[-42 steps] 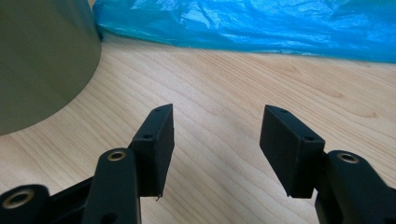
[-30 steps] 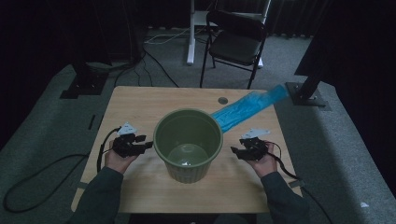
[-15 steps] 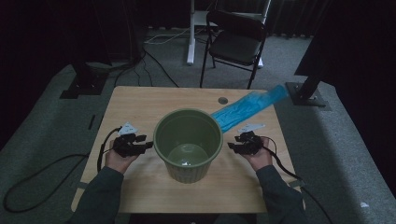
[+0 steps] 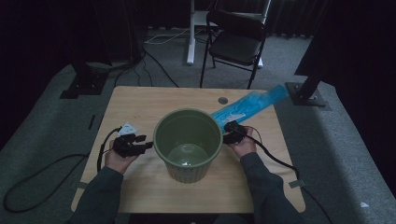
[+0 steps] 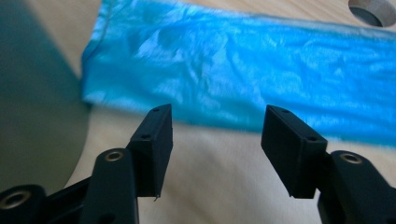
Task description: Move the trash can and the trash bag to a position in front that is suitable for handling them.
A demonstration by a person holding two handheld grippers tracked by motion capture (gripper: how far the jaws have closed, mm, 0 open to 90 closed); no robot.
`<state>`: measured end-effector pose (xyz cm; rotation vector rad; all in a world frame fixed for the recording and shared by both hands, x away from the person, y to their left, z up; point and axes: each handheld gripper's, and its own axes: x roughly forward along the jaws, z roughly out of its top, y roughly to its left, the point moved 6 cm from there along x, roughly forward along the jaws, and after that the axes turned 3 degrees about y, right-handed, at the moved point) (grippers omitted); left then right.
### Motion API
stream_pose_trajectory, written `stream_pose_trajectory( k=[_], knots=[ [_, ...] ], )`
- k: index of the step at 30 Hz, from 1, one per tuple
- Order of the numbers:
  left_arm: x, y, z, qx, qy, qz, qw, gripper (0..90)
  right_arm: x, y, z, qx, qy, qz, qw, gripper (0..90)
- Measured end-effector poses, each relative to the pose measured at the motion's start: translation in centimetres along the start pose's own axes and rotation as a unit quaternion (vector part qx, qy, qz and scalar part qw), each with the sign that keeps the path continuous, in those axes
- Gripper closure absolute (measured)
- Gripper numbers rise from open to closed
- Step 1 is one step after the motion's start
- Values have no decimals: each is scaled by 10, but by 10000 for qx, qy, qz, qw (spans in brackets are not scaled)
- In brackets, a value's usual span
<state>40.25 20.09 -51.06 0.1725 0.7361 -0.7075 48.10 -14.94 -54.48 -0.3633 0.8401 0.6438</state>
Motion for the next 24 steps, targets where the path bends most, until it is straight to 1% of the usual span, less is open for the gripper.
stream_pose_trajectory(
  k=[2, 3, 4, 5, 8, 10, 12, 13, 14, 15, 17, 18, 19, 20, 21, 22, 23, 24],
  knots=[
    [0, 0, 0, 11, -1, -1, 10000, 499, 7, -3, 5, -6, 7, -53, 10000, 394],
    [0, 0, 0, 11, -1, -1, 10000, 499, 7, -3, 5, -6, 7, -53, 10000, 394],
    [0, 0, 0, 21, 2, 3, 10000, 499, 11, -4, 7, 57, 4, -33, 10000, 387],
    [0, -1, 0, 25, 4, 1, 10000, 499, 18, -9, 9, 162, 87, -62, 9998, 376],
    [0, -1, 0, 48, 15, 4, 10000, 499, 30, -15, 8, 249, 229, -72, 9994, 360],
    [0, -1, 0, 50, 13, 3, 10000, 499, 34, -15, 8, 272, 262, -81, 9993, 359],
    [1, -2, 0, 57, 19, 6, 10000, 499, 40, -15, 9, 326, 251, -22, 9992, 355],
    [1, -2, 0, 57, 19, 6, 10000, 499, 42, -15, 9, 349, 271, -10, 9990, 355],
    [1, -2, 0, 53, 14, 4, 10000, 499, 46, -16, 8, 347, 350, -26, 9988, 355],
    [1, -2, 0, 53, 13, 5, 10000, 499, 46, -16, 8, 347, 350, -26, 9988, 355],
    [0, -2, 0, 59, 5, 9, 10000, 499, 49, -16, 7, 378, 374, 7, 9986, 385],
    [0, -1, 0, 53, 5, 9, 10000, 499, 48, -16, 7, 382, 391, 54, 9985, 422],
    [0, -1, 0, 53, 5, 9, 10000, 499, 48, -16, 7, 382, 391, 54, 9985, 422],
    [0, -1, -1, 61, 18, 18, 10000, 499, 46, -16, 7, 412, 433, 30, 9982, 508],
    [0, -1, -1, 61, 18, 18, 10000, 499, 46, -16, 7, 412, 433, 30, 9982, 508],
    [0, -2, -1, 68, 15, 24, 10000, 499, 45, -17, 7, 371, 463, 35, 9982, 601],
    [0, -2, -1, 68, 15, 24, 10000, 499, 45, -17, 7, 371, 463, 35, 9982, 601],
    [-1, -2, -1, 79, 12, 35, 10000, 499, 43, -19, 6, 376, 478, 28, 9981, 704]
  ],
)
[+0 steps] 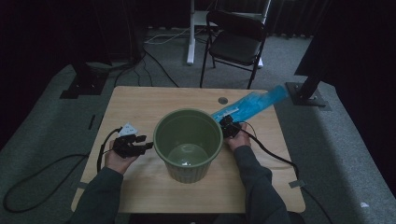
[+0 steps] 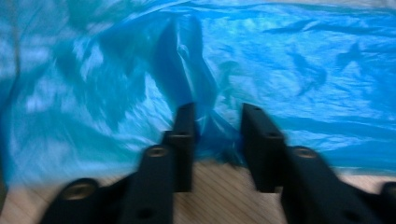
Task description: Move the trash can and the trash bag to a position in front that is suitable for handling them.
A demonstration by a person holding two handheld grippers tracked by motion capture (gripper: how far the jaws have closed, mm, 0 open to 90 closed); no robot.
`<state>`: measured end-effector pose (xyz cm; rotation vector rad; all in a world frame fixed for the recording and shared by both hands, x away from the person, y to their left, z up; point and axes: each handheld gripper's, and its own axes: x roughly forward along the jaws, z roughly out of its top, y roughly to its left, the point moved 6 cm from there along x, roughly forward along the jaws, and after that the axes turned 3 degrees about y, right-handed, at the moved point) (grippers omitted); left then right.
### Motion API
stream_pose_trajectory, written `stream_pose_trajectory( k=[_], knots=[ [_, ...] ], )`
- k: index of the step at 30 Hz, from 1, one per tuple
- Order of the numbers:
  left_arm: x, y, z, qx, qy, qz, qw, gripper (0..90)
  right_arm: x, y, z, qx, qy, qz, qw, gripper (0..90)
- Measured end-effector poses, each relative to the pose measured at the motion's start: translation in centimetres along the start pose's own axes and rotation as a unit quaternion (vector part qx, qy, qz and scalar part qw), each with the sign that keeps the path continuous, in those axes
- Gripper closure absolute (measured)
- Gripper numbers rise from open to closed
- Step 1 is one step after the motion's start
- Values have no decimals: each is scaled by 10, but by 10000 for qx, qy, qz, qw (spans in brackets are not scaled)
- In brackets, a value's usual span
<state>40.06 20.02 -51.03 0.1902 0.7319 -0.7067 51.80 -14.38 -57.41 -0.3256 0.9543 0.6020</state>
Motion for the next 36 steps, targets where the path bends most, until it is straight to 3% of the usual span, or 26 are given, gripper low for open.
stream_pose_trajectory(
  k=[1, 2, 3, 6, 15, 19, 26, 27, 32, 35, 36],
  knots=[
    [0, 0, 0, 0, 0, 0, 10000, 499, 0, 0, 0, 0, 0, 0, 10000, 704],
    [0, 0, 0, 7, -1, 18, 10000, 499, -1, -3, -2, 48, -10, -15, 10000, 797],
    [-1, 0, 0, 11, 0, 20, 10000, 499, -2, -4, -3, 66, -5, 0, 10000, 828],
    [-1, 1, -1, 7, 15, 17, 10000, 499, -8, -11, -10, 187, 99, 109, 9997, 872],
    [-1, 1, -1, 0, -2, 28, 10000, 499, -31, -16, -42, -21, 442, 305, 9986, 871],
    [-1, 0, -1, 16, 7, 38, 10000, 499, -46, -5, -64, -300, 580, 420, 9970, 864],
    [-1, 0, -1, 14, -5, 38, 10000, 499, -62, 12, -88, -481, 624, 540, 9954, 851],
    [-1, 0, -1, 12, -9, 35, 10000, 499, -68, 19, -96, -629, 671, 523, 9944, 846],
    [0, 0, -1, 3, 11, 20, 10000, 499, -78, 39, -112, -848, 725, 631, 9918, 841],
    [1, -1, -1, 20, 10, 25, 10000, 499, -83, 47, -115, -944, 725, 697, 9904, 772],
    [1, 0, -1, 18, 5, 26, 10000, 499, -88, 50, -112, -932, 582, 728, 9913, 615]
  ],
)
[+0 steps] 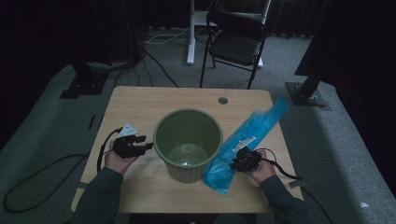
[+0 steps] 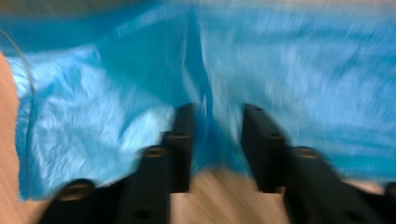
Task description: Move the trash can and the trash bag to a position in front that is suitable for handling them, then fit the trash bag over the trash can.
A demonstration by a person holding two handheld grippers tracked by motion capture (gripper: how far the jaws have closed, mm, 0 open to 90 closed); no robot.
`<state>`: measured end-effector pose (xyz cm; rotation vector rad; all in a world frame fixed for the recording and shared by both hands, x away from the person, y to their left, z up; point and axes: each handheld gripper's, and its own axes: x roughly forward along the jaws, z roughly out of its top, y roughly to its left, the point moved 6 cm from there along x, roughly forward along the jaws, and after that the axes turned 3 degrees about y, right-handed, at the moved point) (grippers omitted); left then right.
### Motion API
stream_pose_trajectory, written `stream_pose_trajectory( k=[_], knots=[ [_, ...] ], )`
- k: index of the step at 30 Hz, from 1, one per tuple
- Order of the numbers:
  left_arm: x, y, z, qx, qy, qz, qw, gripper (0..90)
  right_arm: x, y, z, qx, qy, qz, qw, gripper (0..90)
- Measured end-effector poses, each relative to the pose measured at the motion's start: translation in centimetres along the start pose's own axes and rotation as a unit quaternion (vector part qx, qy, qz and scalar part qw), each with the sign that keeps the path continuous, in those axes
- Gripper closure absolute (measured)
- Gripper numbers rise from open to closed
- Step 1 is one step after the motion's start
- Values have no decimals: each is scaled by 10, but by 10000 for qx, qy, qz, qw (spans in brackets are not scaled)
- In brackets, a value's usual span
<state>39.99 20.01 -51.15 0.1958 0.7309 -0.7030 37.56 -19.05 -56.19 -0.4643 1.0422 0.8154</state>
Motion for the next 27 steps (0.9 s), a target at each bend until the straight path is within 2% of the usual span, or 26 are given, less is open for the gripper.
stream_pose_trajectory(
  k=[2, 3, 5, 6, 8, 10, 12, 17, 20, 25, 27],
  knots=[
    [0, 0, 0, -7, 5, -3, 10000, 499, -3, 0, 2, -2, -99, -16, 9999, 582],
    [0, 0, 0, -9, 9, -5, 10000, 499, -12, -2, 12, 76, -435, -68, 9990, 485],
    [0, 0, 0, 7, 15, -3, 10000, 498, -14, -4, 16, 104, -519, -82, 9986, 464],
    [0, 0, 0, 23, 20, -1, 10000, 499, -14, -10, 23, 154, -593, -203, 9979, 423],
    [-1, 0, -1, 15, 1, -3, 10000, 499, -12, -13, 25, 171, -587, -254, 9978, 409],
    [-2, 1, -1, 11, -5, 4, 10000, 498, -3, -21, 27, 194, -460, -421, 9979, 370],
    [-2, 1, -1, 4, -17, 6, 10000, 498, 3, -22, 26, 80, -367, -487, 9981, 349],
    [-2, -1, -1, 22, -6, 0, 10000, 498, 13, -20, 19, 42, -178, -342, 9992, 309],
    [-2, 0, -1, 24, -12, 10, 10000, 498, 15, -22, 16, 83, -154, -282, 9994, 299],
    [-3, 0, -2, 4, -19, 21, 10000, 498, 22, -23, 15, 82, -59, -313, 9995, 287],
    [-3, 0, -2, 8, -12, 23, 10000, 498, 23, -24, 15, 124, -99, -234, 9996, 289]
  ],
)
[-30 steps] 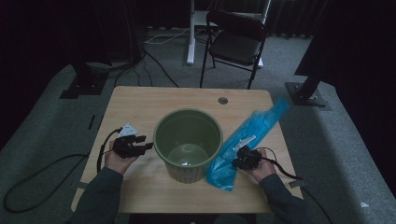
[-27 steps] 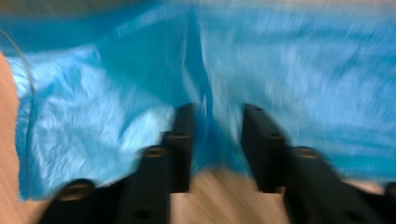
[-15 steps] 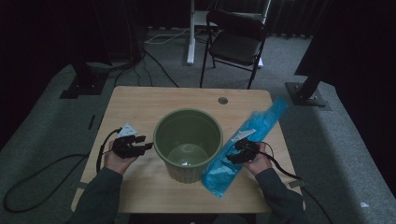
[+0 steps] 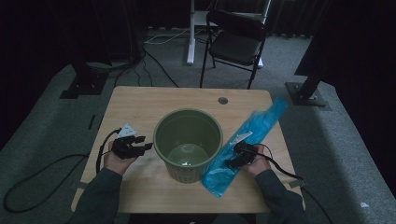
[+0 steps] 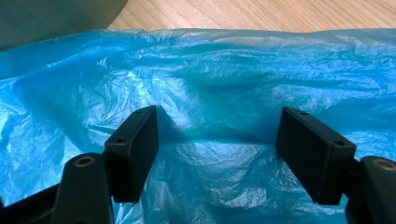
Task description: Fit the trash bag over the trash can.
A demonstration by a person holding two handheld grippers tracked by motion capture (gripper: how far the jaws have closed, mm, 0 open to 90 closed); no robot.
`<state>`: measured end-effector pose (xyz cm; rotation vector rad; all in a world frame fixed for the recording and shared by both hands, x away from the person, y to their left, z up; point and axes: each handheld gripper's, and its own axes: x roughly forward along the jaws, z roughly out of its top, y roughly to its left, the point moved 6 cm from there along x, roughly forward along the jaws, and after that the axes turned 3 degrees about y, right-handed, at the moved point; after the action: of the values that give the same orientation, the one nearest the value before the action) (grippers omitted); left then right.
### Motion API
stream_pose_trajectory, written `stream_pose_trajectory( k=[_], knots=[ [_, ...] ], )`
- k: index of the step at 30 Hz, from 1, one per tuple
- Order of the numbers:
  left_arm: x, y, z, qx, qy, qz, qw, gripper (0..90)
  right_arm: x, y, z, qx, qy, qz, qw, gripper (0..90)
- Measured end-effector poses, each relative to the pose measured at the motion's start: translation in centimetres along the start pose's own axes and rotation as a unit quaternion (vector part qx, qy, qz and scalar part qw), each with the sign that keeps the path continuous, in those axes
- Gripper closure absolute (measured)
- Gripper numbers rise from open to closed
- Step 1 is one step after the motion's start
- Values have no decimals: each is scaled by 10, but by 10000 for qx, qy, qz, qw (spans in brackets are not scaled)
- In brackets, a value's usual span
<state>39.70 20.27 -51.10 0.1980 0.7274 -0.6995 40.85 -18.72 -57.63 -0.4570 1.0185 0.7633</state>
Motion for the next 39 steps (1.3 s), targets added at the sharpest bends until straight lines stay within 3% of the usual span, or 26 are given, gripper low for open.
stream_pose_trajectory(
  k=[4, 8, 10, 14, 17, 24, 30, 39],
  knots=[
    [0, -1, -1, 7, -10, -37, 10000, 495, -1, -3, 1, 64, -25, -45, 10000, 377],
    [-1, -2, -1, 25, -29, -55, 10000, 493, -3, -8, 2, 232, -92, -132, 9996, 611],
    [-1, -2, -1, 30, -19, -51, 10000, 493, -3, -9, 2, 207, -128, -136, 9996, 734],
    [0, -3, -1, 35, -7, -46, 10000, 493, -3, -11, 3, 150, -119, -218, 9996, 866],
    [0, -3, 0, 43, -18, -44, 10000, 493, -5, -11, 4, 118, -116, -240, 9996, 882],
    [-1, -2, -1, 40, -8, -27, 10000, 493, -32, -10, 16, 101, -587, -185, 9981, 887],
    [-1, -2, -1, 25, -3, -18, 10000, 493, -54, -5, 28, -196, -820, -274, 9961, 889],
    [-2, -2, -1, 29, -21, -13, 10000, 493, -106, -5, 53, -448, -1446, -407, 9876, 895]
  ],
)
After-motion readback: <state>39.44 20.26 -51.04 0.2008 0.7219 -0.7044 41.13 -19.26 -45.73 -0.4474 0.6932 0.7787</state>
